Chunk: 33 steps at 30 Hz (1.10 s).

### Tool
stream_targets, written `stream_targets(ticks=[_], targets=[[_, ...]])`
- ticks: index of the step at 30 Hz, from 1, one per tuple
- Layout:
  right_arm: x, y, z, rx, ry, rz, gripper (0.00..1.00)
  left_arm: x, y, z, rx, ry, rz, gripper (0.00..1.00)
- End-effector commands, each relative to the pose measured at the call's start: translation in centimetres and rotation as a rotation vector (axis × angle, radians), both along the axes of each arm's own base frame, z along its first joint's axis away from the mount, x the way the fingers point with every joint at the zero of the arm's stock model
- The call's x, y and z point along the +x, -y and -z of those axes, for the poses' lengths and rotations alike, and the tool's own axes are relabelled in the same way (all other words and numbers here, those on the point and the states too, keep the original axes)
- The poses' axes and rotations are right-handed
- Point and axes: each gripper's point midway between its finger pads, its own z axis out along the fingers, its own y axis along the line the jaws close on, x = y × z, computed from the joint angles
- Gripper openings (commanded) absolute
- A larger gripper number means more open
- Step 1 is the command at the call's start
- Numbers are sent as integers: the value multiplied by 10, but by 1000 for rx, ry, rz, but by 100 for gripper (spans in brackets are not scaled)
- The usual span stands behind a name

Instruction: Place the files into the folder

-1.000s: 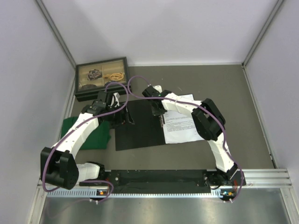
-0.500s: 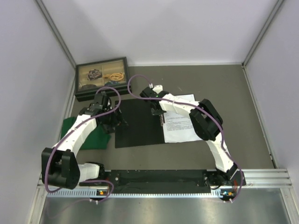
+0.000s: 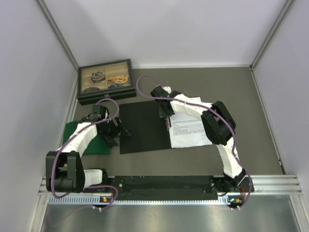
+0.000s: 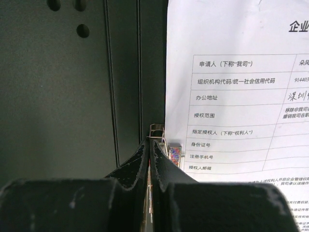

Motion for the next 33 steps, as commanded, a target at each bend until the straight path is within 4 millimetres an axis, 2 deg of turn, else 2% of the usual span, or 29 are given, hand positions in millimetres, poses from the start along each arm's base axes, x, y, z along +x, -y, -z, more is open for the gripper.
stream_targets(ticks=[1,4,10,18,20,26,29,31,33], targets=[[6,-3,-57,122,79,-18,0,5,5,-6,-54,57,16,91],[7,0,-67,144,81,-11,0,3,13,-11,-108,86,24,91],[5,4,-76,182,87,-31,0,6,11,-9,-99,96,14,95],[1,18,-69,207,82,-51,0,61,8,-42,-88,200,48,98],[2,18,-72,230,90,-62,0,73,-1,-45,-123,214,17,98],[1,23,-67,256,87,-79,0,101,3,-39,-248,232,21,98],[2,25,-66,275,79,-88,0,108,7,-24,-287,204,38,98],[0,26,-64,284,70,-100,0,109,13,-21,-332,200,58,98],[2,27,-64,291,68,-102,0,112,11,-15,-317,208,61,98]])
